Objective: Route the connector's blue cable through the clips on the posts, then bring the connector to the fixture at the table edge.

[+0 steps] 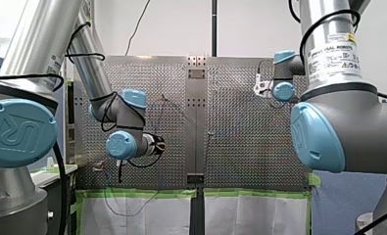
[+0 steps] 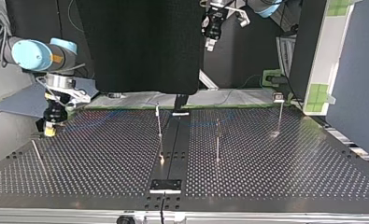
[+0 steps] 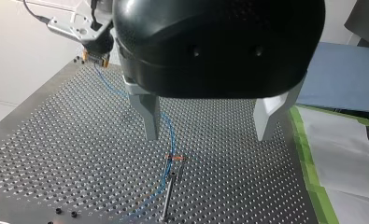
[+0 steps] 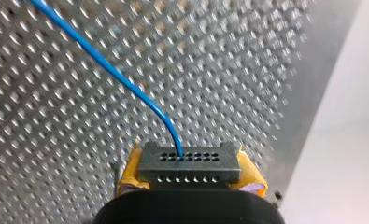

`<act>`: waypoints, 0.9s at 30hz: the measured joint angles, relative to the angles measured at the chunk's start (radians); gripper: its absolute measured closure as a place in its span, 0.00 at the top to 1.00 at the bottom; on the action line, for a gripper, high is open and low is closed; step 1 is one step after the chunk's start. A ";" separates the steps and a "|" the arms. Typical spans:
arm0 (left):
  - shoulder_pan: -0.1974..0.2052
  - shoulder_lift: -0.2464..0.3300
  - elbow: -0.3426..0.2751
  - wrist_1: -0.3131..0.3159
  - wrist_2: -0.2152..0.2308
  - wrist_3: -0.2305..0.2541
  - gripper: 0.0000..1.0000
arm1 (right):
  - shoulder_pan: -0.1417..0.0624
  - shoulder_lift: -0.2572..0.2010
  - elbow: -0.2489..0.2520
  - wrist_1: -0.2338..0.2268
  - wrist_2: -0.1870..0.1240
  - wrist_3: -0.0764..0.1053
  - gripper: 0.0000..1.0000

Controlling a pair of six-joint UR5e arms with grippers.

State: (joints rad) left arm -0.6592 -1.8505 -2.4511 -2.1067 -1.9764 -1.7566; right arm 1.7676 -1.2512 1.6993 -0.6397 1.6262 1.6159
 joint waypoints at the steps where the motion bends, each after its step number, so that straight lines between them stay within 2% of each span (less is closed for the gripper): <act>1: 0.000 0.000 0.000 0.000 0.000 0.000 0.99 | -0.004 -0.002 0.000 0.004 0.008 0.000 0.00; 6: 0.000 0.000 0.000 0.000 0.000 0.000 0.99 | -0.022 -0.005 0.000 0.022 0.050 -0.006 0.00; 11: 0.000 0.001 0.000 -0.001 0.001 0.000 0.99 | -0.038 0.005 0.000 0.035 0.067 -0.009 0.00; 23: 0.000 0.000 0.000 -0.002 0.002 0.001 0.99 | -0.065 0.038 0.001 0.053 0.065 -0.018 0.00; 27: -0.001 0.001 0.000 -0.004 0.003 0.001 0.99 | -0.080 0.049 -0.004 0.067 0.047 -0.033 0.00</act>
State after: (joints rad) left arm -0.6597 -1.8497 -2.4510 -2.1104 -1.9733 -1.7561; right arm 1.6879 -1.2026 1.6956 -0.5725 1.6733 1.5830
